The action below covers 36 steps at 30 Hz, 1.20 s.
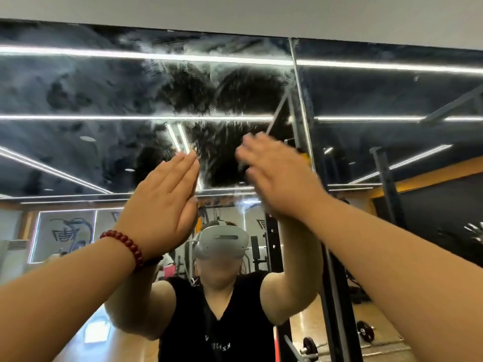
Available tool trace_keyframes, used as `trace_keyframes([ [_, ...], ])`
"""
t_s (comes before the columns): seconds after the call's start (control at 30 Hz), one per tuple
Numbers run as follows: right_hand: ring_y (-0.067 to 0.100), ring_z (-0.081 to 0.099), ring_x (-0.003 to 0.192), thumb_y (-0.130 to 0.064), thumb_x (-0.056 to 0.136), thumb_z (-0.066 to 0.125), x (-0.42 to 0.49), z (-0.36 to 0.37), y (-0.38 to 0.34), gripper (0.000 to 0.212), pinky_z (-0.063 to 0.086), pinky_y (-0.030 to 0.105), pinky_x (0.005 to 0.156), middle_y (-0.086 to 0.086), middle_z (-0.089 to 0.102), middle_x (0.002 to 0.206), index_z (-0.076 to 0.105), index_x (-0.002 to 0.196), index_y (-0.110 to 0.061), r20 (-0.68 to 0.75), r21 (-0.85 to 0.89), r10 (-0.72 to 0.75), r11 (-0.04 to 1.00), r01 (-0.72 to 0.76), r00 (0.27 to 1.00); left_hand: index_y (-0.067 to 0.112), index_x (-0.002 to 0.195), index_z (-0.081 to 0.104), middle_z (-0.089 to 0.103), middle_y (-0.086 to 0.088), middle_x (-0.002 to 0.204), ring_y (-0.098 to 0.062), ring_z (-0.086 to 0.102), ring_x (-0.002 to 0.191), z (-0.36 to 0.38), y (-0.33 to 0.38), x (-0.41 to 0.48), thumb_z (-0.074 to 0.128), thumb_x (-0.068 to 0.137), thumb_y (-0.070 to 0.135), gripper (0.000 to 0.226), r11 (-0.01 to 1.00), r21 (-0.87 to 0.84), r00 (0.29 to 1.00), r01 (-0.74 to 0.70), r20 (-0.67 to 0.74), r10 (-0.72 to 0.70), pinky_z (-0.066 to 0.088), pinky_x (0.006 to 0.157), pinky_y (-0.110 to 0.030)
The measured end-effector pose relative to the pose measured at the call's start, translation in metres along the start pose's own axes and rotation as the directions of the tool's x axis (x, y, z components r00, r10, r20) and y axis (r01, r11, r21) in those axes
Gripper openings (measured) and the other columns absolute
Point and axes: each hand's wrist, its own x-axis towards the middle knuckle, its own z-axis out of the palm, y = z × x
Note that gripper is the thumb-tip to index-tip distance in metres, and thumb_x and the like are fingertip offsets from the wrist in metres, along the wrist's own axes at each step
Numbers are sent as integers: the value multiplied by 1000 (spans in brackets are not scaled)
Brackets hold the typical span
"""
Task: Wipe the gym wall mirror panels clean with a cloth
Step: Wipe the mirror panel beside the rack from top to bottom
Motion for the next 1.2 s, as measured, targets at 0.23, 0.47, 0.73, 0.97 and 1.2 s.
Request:
trace_keyframes([
  [0.23, 23, 26, 148, -37, 104, 31, -7, 17, -37, 51, 21, 41, 120, 5, 33, 159, 36, 151, -19, -103, -67, 142, 987, -149, 984, -2, 148, 36, 30, -15, 156, -28, 27, 145, 2, 10, -12, 32, 96, 34, 63, 1000, 9, 1000, 8, 16, -8, 11, 120, -37],
  [0.47, 21, 25, 148, -34, 103, 35, -27, 13, -30, 50, 19, 41, 122, 3, 31, 159, 37, 151, -18, 5, -10, 22, 1000, -22, 1000, -3, 148, 35, 28, -16, 156, -26, 23, 146, 4, 20, -27, 33, 96, 36, 65, 1000, 23, 1000, 3, 17, -3, 3, 121, -33],
  [0.73, 21, 29, 147, -38, 103, 28, -45, 37, -91, 51, 24, 42, 119, 2, 37, 157, 41, 149, -20, -108, 30, 143, 990, -141, 984, -4, 147, 37, 32, -18, 155, -23, 21, 145, 6, 30, -37, 34, 95, 33, 63, 1000, 1, 1000, 20, -3, -20, 6, 120, -34],
  [0.97, 20, 22, 150, -33, 105, 34, -52, 23, -34, 48, 13, 37, 120, 3, 32, 159, 39, 150, -19, -130, 126, 438, 897, -424, 889, -2, 149, 35, 30, -17, 157, -27, 24, 146, 5, 30, -40, 32, 95, 33, 64, 1000, -17, 1000, 26, 6, -26, 3, 120, -33],
  [1.2, 25, 37, 143, -32, 100, 40, -82, 43, -102, 47, 33, 44, 115, 5, 44, 152, 49, 143, -17, -93, 0, 68, 998, -68, 993, -4, 147, 36, 30, -19, 157, -28, 22, 146, 9, 37, -49, 34, 94, 31, 64, 999, -47, 999, 26, -18, -26, 7, 121, -37],
])
